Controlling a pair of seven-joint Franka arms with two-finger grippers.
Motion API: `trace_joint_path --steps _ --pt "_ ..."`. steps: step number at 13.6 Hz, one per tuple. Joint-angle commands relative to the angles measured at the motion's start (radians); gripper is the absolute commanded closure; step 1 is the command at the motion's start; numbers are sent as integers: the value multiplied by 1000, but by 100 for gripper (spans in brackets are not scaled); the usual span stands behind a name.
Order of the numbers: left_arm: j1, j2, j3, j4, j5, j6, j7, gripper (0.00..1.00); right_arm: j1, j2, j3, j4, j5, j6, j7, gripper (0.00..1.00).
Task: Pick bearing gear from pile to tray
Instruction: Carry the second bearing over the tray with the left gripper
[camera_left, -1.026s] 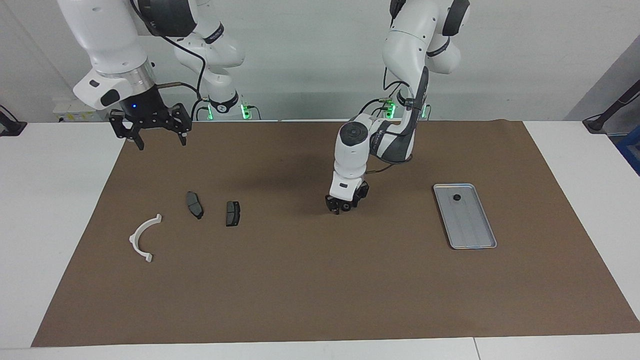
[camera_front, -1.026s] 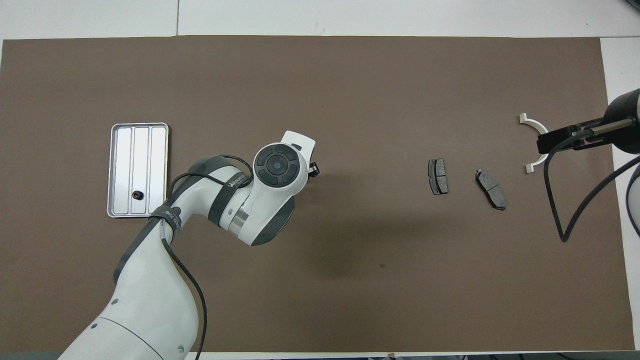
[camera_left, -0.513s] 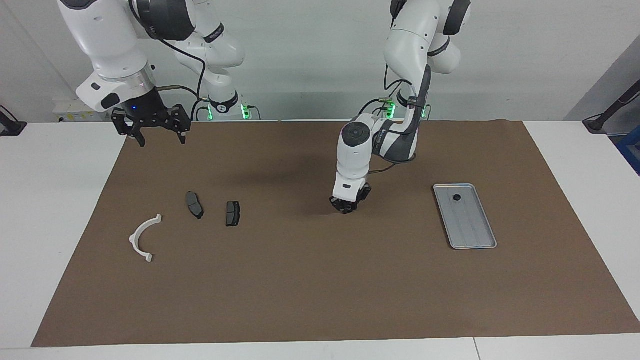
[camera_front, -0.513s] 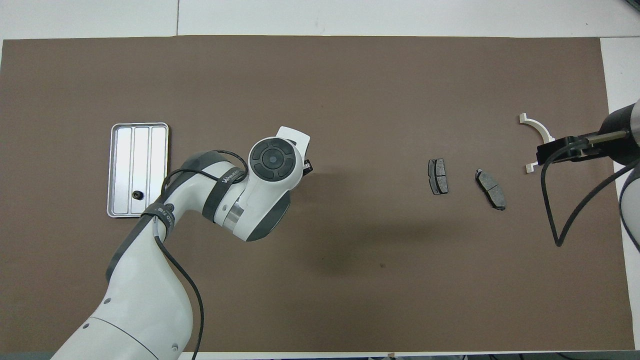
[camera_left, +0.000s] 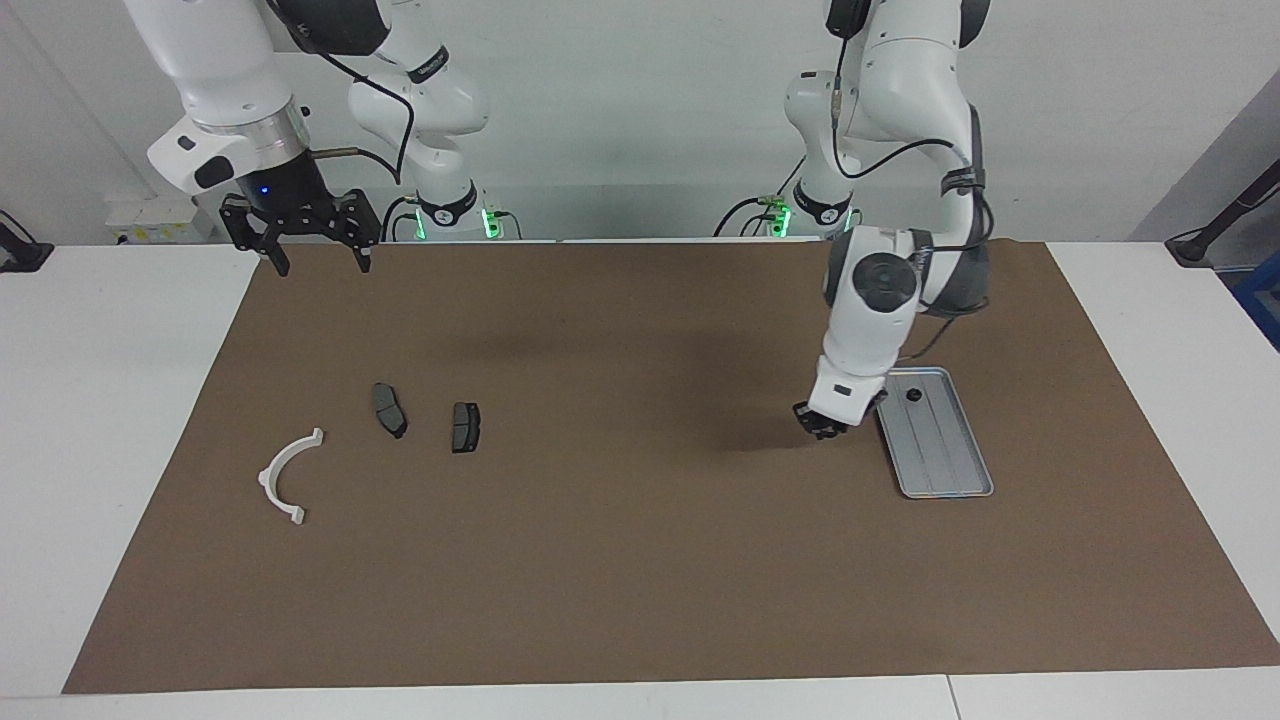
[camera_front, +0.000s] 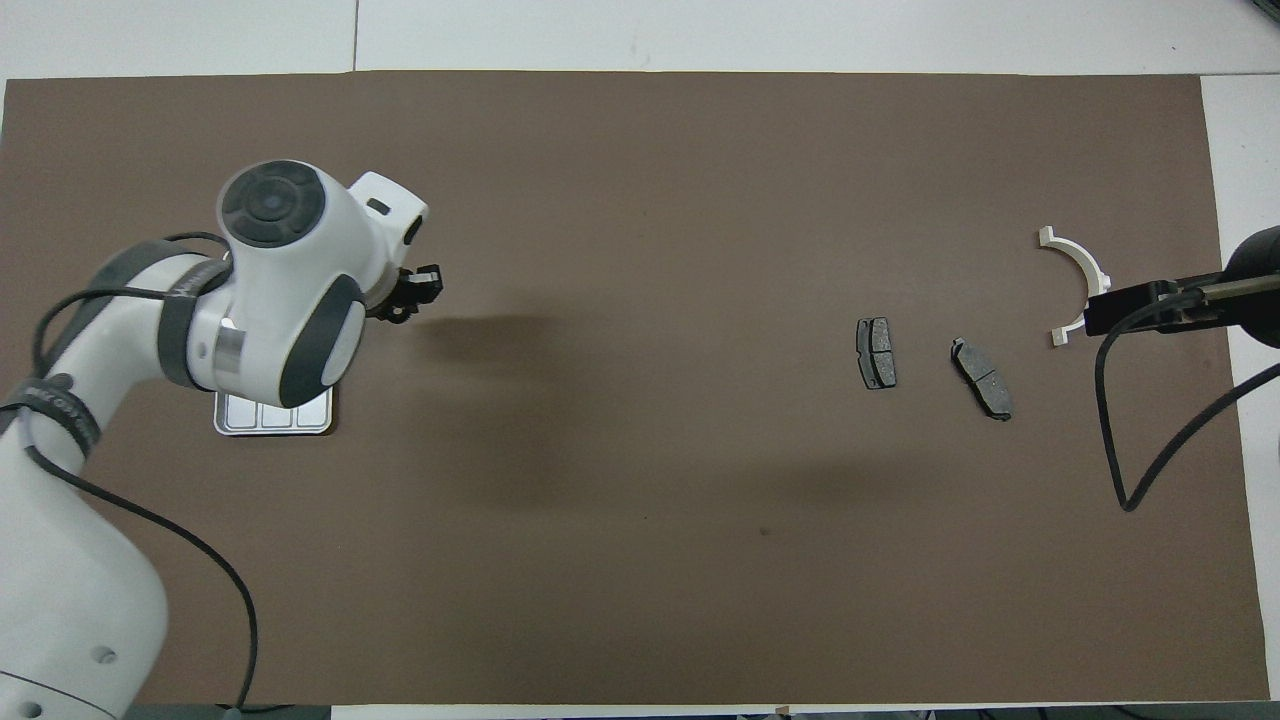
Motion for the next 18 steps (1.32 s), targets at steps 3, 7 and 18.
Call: trace_joint_path --steps 3,7,18 --pt "174 -7 -17 -21 -9 22 322 100 1 -18 -7 -16 43 17 10 0" --pt "228 -6 -17 -107 -10 145 350 100 3 -18 -7 -16 46 13 15 0" --pt "249 0 -21 -175 -35 217 425 100 3 -18 -8 -19 25 39 12 0"
